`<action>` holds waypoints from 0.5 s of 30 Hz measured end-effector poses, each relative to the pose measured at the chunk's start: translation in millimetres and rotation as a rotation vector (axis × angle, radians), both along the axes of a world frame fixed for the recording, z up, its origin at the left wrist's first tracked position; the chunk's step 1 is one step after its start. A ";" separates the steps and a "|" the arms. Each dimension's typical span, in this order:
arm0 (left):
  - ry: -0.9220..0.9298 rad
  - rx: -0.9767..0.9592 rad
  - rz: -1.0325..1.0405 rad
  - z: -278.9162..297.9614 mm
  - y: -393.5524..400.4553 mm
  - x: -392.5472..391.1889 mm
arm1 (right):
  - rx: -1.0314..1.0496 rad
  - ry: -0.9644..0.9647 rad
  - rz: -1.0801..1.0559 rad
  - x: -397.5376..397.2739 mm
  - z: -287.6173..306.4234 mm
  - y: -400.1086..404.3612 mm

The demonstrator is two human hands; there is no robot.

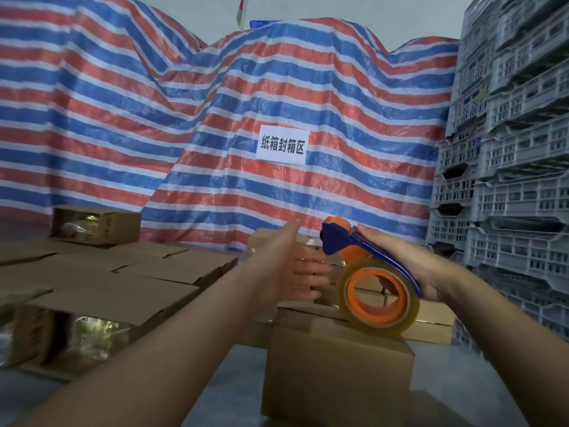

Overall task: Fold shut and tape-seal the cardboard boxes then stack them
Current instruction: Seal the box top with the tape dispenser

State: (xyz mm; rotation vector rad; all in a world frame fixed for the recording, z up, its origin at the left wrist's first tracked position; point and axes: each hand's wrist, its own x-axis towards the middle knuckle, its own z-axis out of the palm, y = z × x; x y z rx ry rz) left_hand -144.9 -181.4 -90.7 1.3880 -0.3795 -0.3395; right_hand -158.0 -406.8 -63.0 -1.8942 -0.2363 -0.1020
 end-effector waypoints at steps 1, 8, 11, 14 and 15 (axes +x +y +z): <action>-0.002 0.019 0.020 2.7 0.5 -0.7 | -0.010 0.010 0.010 0.8 0.7 1.1; 0.029 -0.039 0.099 4.6 -3.4 -2.5 | 0.002 0.010 0.004 6.0 -0.5 -2.2; 0.039 -0.069 0.121 0.4 -8.6 0.7 | -0.016 0.019 0.004 4.7 1.6 0.7; 0.077 -0.115 0.127 -8.3 -14.7 -1.3 | -0.054 0.039 0.012 3.7 5.7 5.9; 0.079 -0.130 0.136 -11.6 -16.1 -1.1 | -0.062 0.050 0.017 3.6 7.1 7.6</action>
